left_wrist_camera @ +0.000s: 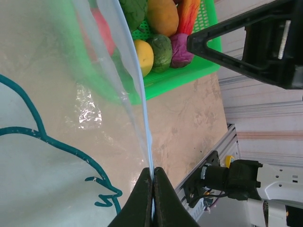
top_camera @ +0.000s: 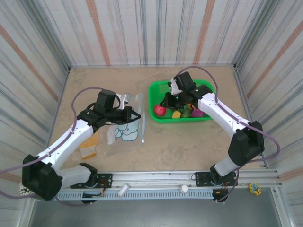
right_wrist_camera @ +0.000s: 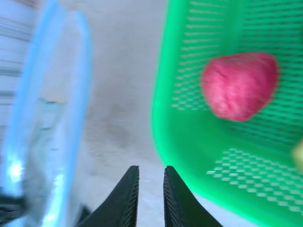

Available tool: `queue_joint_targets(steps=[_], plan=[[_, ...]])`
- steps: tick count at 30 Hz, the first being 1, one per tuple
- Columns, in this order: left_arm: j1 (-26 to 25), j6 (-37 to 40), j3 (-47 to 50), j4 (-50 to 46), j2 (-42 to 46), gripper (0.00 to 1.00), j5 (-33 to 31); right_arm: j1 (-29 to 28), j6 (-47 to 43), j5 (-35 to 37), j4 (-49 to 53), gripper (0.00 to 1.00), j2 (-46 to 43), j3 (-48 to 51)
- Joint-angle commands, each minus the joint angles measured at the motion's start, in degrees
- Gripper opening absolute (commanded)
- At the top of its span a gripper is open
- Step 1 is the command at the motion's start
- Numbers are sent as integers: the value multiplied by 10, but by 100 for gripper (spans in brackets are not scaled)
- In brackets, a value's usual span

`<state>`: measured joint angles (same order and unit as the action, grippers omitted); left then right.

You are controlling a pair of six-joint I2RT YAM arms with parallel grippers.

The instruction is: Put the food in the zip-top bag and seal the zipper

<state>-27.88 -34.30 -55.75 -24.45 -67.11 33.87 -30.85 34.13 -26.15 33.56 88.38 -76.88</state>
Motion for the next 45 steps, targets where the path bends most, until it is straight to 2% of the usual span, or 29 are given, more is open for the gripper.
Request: queue_joint_targets(steps=[1,3,5,8,13,16,19,21,25,27,31,35,40,43,45], plan=[[-2,27,-39,-29,14,0,1,-13,95,-112,-80,49,-7,21],[-2,24,-44,-34,25,0,1,-15,154,-173,-149,54,6,39],[-3,20,-42,-35,35,0,2,-17,244,-218,-275,59,7,76],[-4,17,-35,-37,47,0,-2,-17,360,-257,-438,59,17,115],[-6,14,-27,-34,56,0,-3,-36,395,-273,-497,52,45,116],[-7,14,-30,-35,58,0,-8,-51,396,-264,-498,38,57,109],[-7,29,-57,-83,58,0,-43,-50,344,-234,-414,14,48,94],[-6,48,-95,-143,56,0,-83,-45,246,-191,-267,2,36,59],[-6,82,-166,-245,52,0,-158,-48,93,-79,-43,0,34,-26],[-6,93,-200,-290,47,0,-194,-58,17,9,73,0,48,-88],[-7,103,-241,-342,44,0,-254,-75,-55,158,191,1,75,-160],[-8,99,-265,-361,35,0,-267,-77,-73,226,225,8,85,-183],[-32,92,-277,-370,10,0,-302,-81,-81,262,236,18,92,-206],[-44,86,-281,-362,-6,0,-300,-82,-81,213,217,38,89,-215],[-47,82,-284,-349,-17,0,-291,-84,-78,183,209,46,86,-226]])
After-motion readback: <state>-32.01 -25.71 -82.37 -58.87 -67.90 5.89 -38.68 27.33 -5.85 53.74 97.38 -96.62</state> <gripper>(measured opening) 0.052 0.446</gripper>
